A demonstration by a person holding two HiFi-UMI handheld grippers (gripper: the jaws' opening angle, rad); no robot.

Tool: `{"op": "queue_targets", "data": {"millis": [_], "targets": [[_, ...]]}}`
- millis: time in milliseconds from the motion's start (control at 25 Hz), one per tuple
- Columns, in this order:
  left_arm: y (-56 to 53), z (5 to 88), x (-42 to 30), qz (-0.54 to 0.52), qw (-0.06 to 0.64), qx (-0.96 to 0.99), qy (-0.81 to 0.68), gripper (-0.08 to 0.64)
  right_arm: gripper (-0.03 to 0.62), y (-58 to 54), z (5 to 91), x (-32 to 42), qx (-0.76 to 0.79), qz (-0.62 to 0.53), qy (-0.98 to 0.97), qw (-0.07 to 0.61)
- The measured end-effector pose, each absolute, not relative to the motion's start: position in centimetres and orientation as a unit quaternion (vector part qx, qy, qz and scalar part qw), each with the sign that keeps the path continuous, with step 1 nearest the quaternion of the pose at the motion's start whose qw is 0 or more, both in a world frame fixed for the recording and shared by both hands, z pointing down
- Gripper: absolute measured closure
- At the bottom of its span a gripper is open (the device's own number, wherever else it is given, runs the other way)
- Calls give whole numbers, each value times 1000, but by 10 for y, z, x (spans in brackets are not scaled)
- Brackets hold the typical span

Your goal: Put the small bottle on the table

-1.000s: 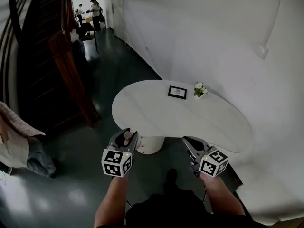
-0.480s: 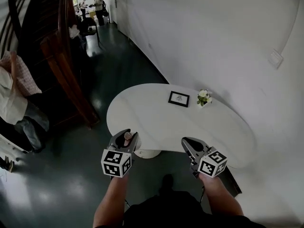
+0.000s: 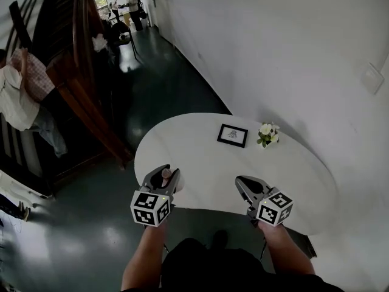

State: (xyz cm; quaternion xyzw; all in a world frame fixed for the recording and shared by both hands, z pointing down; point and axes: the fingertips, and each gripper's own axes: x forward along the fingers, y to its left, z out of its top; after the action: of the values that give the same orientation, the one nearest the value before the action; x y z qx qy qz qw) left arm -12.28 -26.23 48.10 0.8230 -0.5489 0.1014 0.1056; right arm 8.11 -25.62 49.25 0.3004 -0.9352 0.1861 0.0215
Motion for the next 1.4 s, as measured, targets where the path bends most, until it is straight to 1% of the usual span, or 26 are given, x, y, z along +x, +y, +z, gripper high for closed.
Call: {"op": "queue_targets", "data": {"millis": [320, 720, 960, 1200, 1400], "targets": [[-307, 483, -115, 104, 104, 833, -534, 423, 581, -296, 498, 94, 322, 195, -926, 19], [-351, 468, -153, 91, 91, 848, -514, 423, 581, -334, 464, 49, 340, 165, -926, 15], [-366, 471, -172, 101, 75, 864, -488, 423, 581, -342, 467, 17, 352, 165, -921, 15], [-382, 476, -178, 101, 82, 868, -479, 423, 581, -355, 477, -7, 344, 174, -922, 28], [-404, 488, -171, 103, 96, 866, -480, 423, 581, -383, 478, -5, 336, 170, -926, 26]]}}
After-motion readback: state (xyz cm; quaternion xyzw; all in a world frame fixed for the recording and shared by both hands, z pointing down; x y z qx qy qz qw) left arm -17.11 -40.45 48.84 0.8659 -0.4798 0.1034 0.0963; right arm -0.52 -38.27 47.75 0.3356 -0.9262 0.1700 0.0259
